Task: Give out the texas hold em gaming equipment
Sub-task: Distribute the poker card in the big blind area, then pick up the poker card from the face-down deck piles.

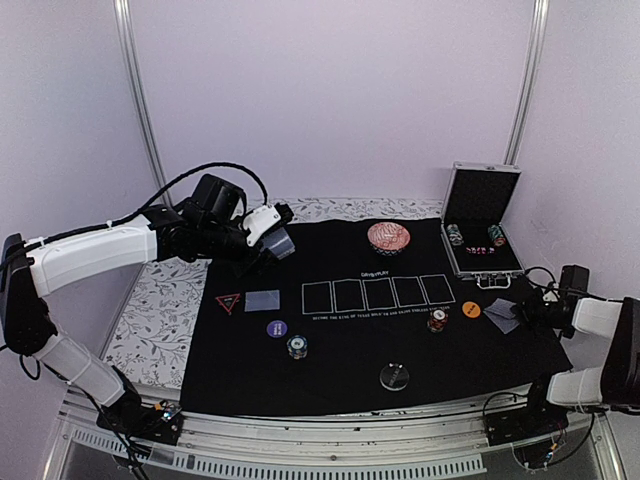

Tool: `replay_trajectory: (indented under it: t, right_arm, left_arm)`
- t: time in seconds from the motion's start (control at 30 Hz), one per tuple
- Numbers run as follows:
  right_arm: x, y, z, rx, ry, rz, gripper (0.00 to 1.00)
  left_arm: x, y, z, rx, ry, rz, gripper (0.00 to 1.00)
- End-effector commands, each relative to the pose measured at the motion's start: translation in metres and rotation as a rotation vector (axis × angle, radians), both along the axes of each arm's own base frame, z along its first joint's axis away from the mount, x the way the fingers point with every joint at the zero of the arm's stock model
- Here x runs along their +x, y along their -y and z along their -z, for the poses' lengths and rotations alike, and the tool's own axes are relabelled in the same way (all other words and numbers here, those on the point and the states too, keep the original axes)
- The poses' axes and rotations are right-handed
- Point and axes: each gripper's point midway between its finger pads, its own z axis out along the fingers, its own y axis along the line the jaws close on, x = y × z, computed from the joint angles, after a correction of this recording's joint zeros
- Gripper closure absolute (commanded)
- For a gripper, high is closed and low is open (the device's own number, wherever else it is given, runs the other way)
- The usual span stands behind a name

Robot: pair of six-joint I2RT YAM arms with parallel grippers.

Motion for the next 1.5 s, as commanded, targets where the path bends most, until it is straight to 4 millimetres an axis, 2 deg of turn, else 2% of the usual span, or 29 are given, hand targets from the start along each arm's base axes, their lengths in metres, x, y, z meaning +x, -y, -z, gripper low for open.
replay_trajectory:
  t: [0.0,0.1,0.2,0.3,0.37,0.47,0.57,0.67,0.77,0.83,0.97,1.03,1.07,1.13,1.17,1.23,1.3,1.4,1.47]
  right_arm:
    - [-0.007,0.004,0.007,-0.006,-0.050,0.028,0.70]
    - [-0.007,0.007,0.003,-0.015,-0.052,0.043,0.54]
    - [-0.009,0.012,-0.003,-0.038,-0.058,0.065,0.44]
    - [-0.012,0.021,-0.012,-0.081,-0.074,0.101,0.33]
    - [-0.016,0.030,-0.019,-0.119,-0.091,0.148,0.21]
    - [-0.017,0.045,-0.047,-0.192,-0.051,0.213,0.00]
    - [-0.004,0.047,-0.095,-0.251,0.108,0.193,0.01]
    - [0.016,0.028,-0.139,-0.301,0.248,0.088,0.01]
    - [0.043,-0.033,-0.167,-0.356,0.327,-0.122,0.01]
    - [0.057,-0.085,-0.180,-0.394,0.374,-0.258,0.01]
    - [0.083,-0.210,-0.207,-0.320,0.543,-0.609,0.01]
    - [0.090,-0.282,-0.201,-0.207,0.574,-0.845,0.01]
    - [0.089,-0.309,-0.216,-0.164,0.630,-0.921,0.01]
    - [0.089,-0.369,-0.213,-0.042,0.660,-1.103,0.01]
    - [0.084,-0.395,-0.218,0.028,0.686,-1.192,0.01]
    - [0.079,-0.438,-0.226,0.126,0.719,-1.323,0.01]
    - [0.075,-0.473,-0.214,0.185,0.685,-1.422,0.01]
    - [0.073,-0.508,-0.203,0.225,0.663,-1.510,0.01]
    - [0.071,-0.520,-0.198,0.264,0.668,-1.539,0.01]
  left_arm:
    - [0.007,0.004,-0.015,-0.031,0.039,0.000,0.48]
    - [0.007,0.003,-0.015,-0.031,0.038,0.000,0.48]
    - [0.007,0.004,-0.015,-0.031,0.038,0.001,0.48]
    - [0.007,0.004,-0.016,-0.032,0.039,0.003,0.48]
    - [0.006,0.004,-0.015,-0.031,0.038,0.003,0.48]
    - [0.006,0.004,-0.015,-0.031,0.039,0.003,0.48]
    - [0.006,0.005,-0.016,-0.036,0.037,0.009,0.48]
    - [0.007,0.005,-0.014,-0.029,0.036,0.005,0.48]
    - [0.007,0.005,-0.012,-0.022,0.033,0.007,0.48]
    - [0.006,0.006,-0.013,-0.029,0.030,0.016,0.48]
    - [0.004,0.009,-0.014,-0.037,0.024,0.031,0.48]
    - [0.004,0.008,-0.013,-0.035,0.024,0.031,0.48]
    - [0.003,0.008,-0.013,-0.035,0.025,0.033,0.48]
    - [0.002,0.008,-0.014,-0.039,0.026,0.037,0.48]
    - [0.001,0.009,-0.015,-0.041,0.028,0.040,0.48]
    - [0.000,0.009,-0.016,-0.042,0.030,0.044,0.48]
    - [0.000,0.008,-0.016,-0.040,0.034,0.045,0.48]
    - [0.001,0.008,-0.013,-0.032,0.034,0.044,0.48]
    - [0.001,0.008,-0.013,-0.030,0.034,0.045,0.48]
